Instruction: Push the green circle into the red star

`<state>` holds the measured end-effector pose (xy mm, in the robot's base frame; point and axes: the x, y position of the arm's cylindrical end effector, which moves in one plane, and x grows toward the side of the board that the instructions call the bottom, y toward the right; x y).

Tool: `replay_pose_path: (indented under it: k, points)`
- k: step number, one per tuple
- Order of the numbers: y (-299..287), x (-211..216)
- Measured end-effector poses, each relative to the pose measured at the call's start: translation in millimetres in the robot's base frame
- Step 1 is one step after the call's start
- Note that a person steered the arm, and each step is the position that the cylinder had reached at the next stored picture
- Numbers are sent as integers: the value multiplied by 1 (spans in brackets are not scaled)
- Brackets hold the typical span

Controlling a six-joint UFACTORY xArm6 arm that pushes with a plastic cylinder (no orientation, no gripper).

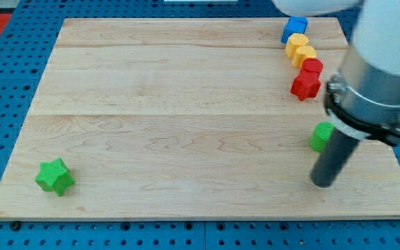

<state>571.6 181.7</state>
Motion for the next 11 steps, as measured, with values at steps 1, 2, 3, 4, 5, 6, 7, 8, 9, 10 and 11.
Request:
replay_pose_path:
  k: [1, 2, 3, 4, 5, 6, 7, 8, 9, 10, 11]
  points:
    - [21, -15]
    - [21, -47]
    - [13, -57]
    - [5, -57]
    - [2, -57]
    - [1, -57]
    - [-10, -72]
    - [-30, -110]
    - [-33, -116]
    - [-38, -95]
    - [-110, -88]
